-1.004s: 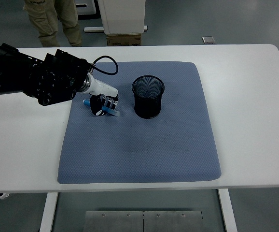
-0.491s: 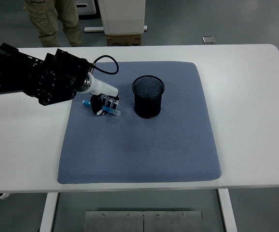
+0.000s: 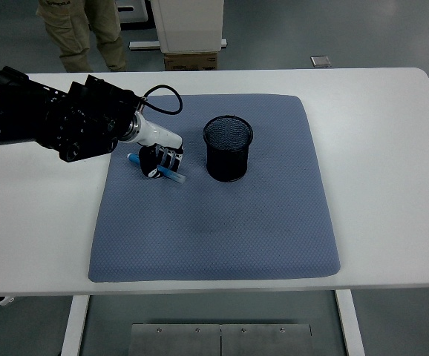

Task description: Left hand places marker in pen holder

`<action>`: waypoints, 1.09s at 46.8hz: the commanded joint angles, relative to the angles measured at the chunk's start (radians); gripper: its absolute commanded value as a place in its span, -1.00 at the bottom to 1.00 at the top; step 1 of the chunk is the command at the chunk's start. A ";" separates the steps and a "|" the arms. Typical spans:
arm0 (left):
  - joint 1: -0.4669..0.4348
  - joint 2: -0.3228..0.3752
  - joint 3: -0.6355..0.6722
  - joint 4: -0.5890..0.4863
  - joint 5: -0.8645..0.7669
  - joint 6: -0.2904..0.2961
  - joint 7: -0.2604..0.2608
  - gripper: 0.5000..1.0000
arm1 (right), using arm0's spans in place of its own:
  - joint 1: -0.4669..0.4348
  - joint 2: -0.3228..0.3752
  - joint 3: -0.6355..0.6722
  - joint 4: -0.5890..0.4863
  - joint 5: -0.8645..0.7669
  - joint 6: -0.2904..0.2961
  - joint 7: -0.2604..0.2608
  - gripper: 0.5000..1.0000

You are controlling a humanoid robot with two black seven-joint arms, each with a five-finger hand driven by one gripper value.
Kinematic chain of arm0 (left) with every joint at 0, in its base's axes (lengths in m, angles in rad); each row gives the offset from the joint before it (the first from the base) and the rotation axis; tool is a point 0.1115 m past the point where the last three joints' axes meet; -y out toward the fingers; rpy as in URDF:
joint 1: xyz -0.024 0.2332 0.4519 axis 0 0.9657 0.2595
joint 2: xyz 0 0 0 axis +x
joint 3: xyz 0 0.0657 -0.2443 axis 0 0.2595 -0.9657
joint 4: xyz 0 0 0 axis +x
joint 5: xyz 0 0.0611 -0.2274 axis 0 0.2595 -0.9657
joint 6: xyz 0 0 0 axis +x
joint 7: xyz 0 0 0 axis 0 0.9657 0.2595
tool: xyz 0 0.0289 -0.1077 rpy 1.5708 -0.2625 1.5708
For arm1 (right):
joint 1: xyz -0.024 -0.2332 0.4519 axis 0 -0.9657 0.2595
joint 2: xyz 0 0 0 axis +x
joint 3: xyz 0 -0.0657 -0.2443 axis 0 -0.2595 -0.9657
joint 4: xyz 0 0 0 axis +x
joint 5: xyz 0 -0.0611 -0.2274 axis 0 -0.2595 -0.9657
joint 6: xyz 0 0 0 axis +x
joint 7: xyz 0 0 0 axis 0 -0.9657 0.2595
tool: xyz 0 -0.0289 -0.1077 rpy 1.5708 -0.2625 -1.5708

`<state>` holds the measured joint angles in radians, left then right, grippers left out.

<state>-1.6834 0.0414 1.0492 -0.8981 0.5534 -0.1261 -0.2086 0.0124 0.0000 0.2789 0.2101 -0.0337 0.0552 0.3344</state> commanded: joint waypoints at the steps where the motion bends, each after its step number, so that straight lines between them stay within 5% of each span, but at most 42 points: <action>1: -0.001 0.000 0.000 -0.001 0.000 -0.001 0.000 -0.87 | 0.000 0.000 0.000 0.000 0.000 0.000 0.000 1.00; 7: -0.001 0.000 0.000 0.001 0.000 -0.001 0.002 -1.00 | 0.000 0.000 0.000 0.000 0.000 0.000 0.000 1.00; 51: -0.058 0.023 -0.021 0.028 -0.004 -0.004 0.000 -1.00 | 0.000 0.000 0.000 0.000 0.000 0.000 0.000 1.00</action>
<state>-1.7318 0.0601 1.0344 -0.8724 0.5507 -0.1304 -0.2088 0.0125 0.0000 0.2791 0.2102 -0.0337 0.0552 0.3344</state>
